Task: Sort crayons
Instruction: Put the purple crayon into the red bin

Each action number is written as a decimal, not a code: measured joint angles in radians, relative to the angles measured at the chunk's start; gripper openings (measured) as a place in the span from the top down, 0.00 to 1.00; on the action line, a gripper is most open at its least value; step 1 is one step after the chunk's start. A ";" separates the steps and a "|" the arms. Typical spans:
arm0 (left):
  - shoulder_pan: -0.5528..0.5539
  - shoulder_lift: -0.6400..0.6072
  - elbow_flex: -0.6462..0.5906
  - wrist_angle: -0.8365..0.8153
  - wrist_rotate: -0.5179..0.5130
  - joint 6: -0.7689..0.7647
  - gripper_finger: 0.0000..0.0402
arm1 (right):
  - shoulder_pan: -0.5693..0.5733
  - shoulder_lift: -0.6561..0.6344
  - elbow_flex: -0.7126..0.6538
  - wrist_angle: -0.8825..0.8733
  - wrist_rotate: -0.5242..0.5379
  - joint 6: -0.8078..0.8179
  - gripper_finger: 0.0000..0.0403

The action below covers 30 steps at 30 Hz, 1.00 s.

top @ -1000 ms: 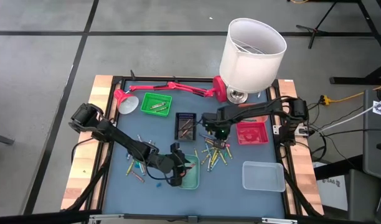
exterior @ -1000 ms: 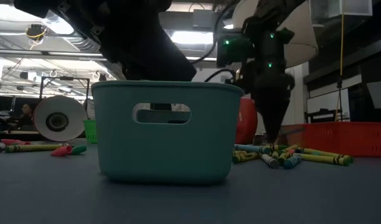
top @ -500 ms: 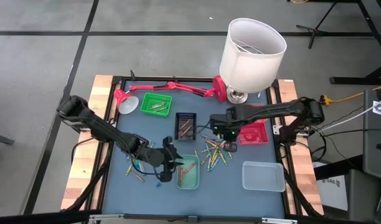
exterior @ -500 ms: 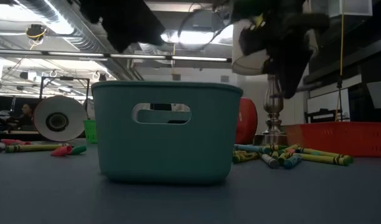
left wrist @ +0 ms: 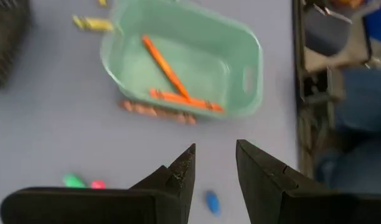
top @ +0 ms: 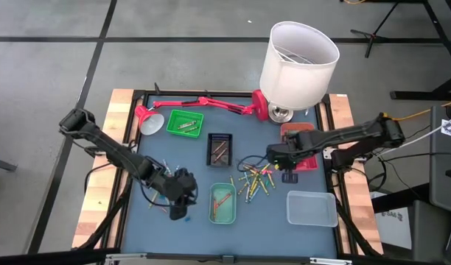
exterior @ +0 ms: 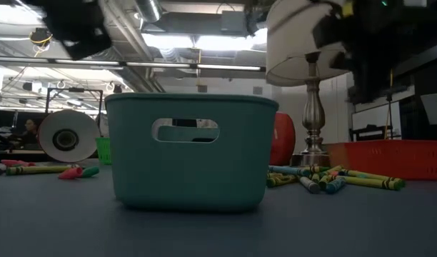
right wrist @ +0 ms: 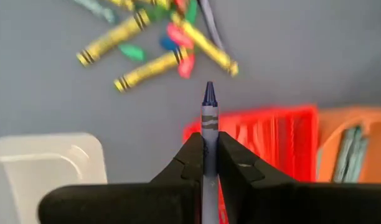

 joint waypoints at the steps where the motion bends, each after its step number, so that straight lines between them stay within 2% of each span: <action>1: -0.011 0.000 0.000 -0.010 0.017 -0.015 0.75 | -0.002 -0.013 -0.031 0.000 0.001 0.016 0.94; 8: -0.097 0.002 0.000 -0.099 0.032 -0.131 0.75 | -0.002 -0.076 -0.203 0.000 0.005 0.061 0.94; 11: -0.139 0.002 0.000 -0.133 0.040 -0.180 0.75 | -0.002 -0.079 -0.242 0.000 0.051 0.077 0.94; 18: -0.255 0.002 0.000 -0.224 0.040 -0.210 0.75 | -0.002 -0.079 -0.283 0.003 0.183 0.078 0.94; 23: -0.323 0.003 0.000 -0.317 0.032 -0.208 0.75 | -0.002 -0.079 -0.294 0.003 0.188 0.078 0.94; 30: -0.375 0.003 0.000 -0.438 -0.042 -0.206 0.75 | -0.002 -0.079 -0.293 0.006 0.188 0.075 0.94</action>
